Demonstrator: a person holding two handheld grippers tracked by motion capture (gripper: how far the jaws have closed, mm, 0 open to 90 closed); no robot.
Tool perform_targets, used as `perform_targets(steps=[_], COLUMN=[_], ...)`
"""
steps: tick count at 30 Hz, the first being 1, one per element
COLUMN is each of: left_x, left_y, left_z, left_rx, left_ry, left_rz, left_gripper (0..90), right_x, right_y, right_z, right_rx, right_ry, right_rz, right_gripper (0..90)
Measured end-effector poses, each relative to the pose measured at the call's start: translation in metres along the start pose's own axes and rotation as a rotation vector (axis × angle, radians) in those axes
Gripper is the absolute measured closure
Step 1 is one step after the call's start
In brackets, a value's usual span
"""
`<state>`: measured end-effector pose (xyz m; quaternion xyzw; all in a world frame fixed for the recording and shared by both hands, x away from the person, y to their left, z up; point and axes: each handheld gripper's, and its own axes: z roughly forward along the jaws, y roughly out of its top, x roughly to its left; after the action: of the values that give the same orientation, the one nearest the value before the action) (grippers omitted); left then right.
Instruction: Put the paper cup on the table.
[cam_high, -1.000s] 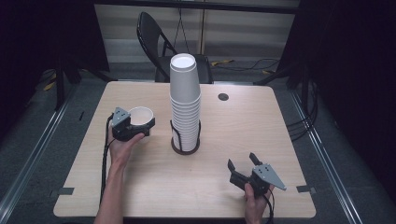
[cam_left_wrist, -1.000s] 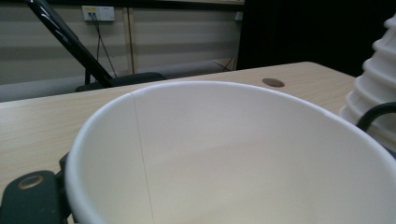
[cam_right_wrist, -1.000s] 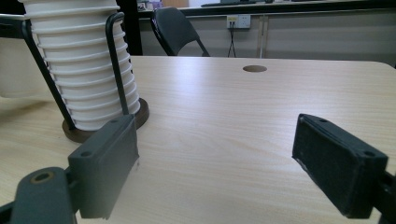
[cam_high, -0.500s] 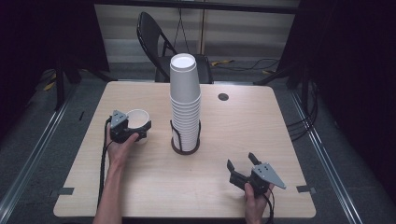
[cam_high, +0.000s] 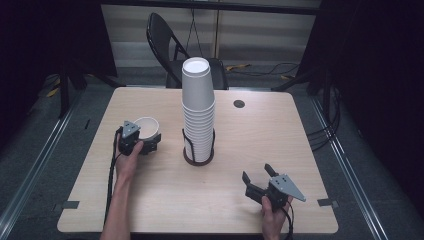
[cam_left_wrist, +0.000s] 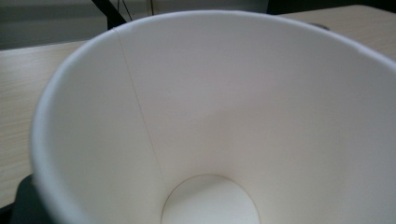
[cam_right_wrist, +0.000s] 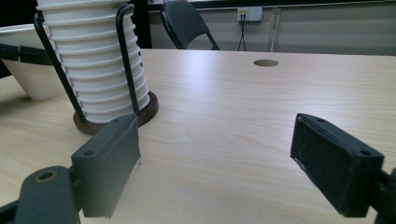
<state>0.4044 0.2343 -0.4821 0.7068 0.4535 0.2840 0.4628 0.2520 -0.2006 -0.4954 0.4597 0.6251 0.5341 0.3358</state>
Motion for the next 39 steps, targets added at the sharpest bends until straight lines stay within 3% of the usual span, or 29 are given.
perform_targets(steps=[4,11,15,19,24,33,39], left_x=[0.0,-0.001,-0.001,-0.003,-0.007,-0.015,-0.021], left_y=[-0.005,-0.012,-0.013,-0.016,-0.019,-0.028,-0.033], left_z=[-0.001,0.0,-0.002,-0.006,-0.015,-0.037,-0.058], left_rx=[0.005,0.067,0.071,0.057,0.082,0.041,-0.038], left_ry=[0.001,0.022,0.02,0.018,0.039,0.05,0.043], left_rz=[0.007,0.032,0.041,0.009,0.051,-0.021,-0.057], left_gripper=[15.0,15.5,15.5,15.6,15.7,15.5,15.6], right_x=[0.0,0.001,0.0,0.0,0.0,0.0,0.0], right_y=[0.0,0.0,0.0,0.0,0.0,0.0,0.0], right_z=[0.0,0.001,0.001,0.0,0.0,-0.001,-0.001], right_rx=[0.0,0.013,0.008,0.005,0.004,-0.006,-0.009], right_ry=[0.003,0.015,0.014,0.013,0.013,0.009,0.01], right_rz=[0.002,-0.009,-0.008,0.002,0.001,0.002,0.009], right_gripper=[15.3,15.4,15.5,15.5,15.6,15.6,15.7])
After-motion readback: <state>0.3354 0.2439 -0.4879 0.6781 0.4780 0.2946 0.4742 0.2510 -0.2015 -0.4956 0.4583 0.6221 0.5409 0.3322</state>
